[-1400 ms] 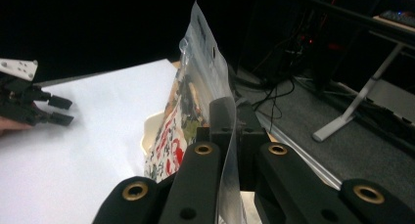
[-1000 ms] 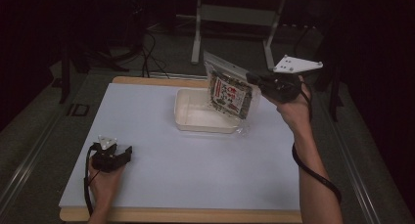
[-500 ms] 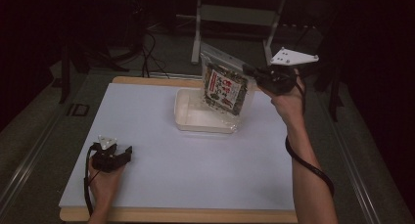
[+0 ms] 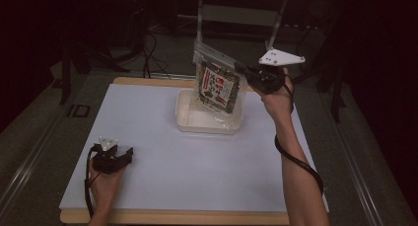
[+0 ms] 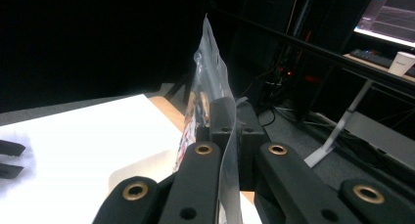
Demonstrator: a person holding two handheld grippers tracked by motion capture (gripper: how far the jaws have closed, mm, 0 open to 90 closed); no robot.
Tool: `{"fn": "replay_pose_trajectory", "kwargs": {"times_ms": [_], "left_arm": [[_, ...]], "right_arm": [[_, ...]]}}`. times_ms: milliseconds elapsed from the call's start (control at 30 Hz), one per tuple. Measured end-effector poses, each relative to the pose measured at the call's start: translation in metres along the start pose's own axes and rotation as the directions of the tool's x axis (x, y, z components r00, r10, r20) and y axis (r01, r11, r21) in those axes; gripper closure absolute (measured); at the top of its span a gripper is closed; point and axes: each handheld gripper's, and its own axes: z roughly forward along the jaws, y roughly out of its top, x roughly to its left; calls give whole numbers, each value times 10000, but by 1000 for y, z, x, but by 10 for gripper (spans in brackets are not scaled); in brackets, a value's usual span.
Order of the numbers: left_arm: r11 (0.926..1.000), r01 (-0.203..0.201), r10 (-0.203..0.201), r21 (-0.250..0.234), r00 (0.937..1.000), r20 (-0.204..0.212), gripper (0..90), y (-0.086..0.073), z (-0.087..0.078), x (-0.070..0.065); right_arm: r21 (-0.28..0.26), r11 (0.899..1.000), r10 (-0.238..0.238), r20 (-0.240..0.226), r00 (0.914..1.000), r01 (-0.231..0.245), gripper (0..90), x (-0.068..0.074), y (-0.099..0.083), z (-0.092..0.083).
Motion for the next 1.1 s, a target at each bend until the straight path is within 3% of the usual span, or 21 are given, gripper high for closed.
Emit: {"fn": "replay_pose_trajectory", "kwargs": {"times_ms": [367,700,833,1100], "left_arm": [[10000,93,-93,-1,9999,84,403,0,0,1],[10000,78,-77,-7,9999,83,403,0,0,1],[10000,64,-64,8,10000,69,403,0,0,1],[10000,59,-59,0,10000,47,403,0,0,1]], "right_arm": [[58,9995,295,257,9992,-296,897,-1,-11,16],[-2,9975,701,-52,9975,-701,898,4,-23,26],[-35,9928,1195,-152,9927,-1196,898,3,-32,28],[-58,9872,1593,-226,9870,-1595,898,2,-43,30]]}}
